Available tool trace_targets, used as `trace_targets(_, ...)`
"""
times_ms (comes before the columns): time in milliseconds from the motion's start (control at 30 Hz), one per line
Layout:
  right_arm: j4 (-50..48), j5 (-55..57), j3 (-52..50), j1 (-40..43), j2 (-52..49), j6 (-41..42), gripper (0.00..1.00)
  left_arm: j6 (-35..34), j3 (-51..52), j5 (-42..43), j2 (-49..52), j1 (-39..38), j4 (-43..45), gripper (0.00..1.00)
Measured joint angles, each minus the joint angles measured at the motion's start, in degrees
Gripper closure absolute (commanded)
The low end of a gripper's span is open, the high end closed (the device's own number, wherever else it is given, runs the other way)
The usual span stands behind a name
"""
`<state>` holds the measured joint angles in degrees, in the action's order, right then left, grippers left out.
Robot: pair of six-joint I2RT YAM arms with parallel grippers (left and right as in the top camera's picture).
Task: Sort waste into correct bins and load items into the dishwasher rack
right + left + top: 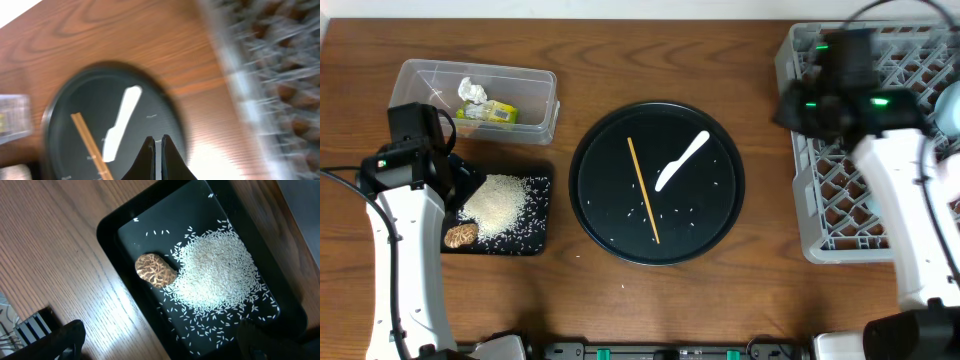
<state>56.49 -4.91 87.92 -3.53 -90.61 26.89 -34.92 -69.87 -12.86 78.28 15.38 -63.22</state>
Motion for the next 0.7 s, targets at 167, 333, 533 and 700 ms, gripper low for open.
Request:
trace_targets(167, 4.90, -3.41, -0.02, 5.99, -0.28, -6.16, 0.60, -0.02, 0.00, 0.00, 0.00, 0.00, -0.02, 0.02)
trace_targets(333, 5.73, -11.15, -0.02, 4.02, -0.92, -5.66, 0.25, 0.00, 0.00, -0.02, 0.00, 0.00, -0.02, 0.02)
trace_targets(533, -2.78, -10.51, -2.49, -9.55, -2.78, 6.08, 0.31, -0.02, 0.00, 0.00, 0.00, 0.00, -0.02, 0.02)
trace_targets(700, -6.05, -4.72, -3.02, -22.45, -10.10, 17.73, 0.32, -0.02, 0.00, 0.00, 0.00, 0.00, 0.00, 0.02)
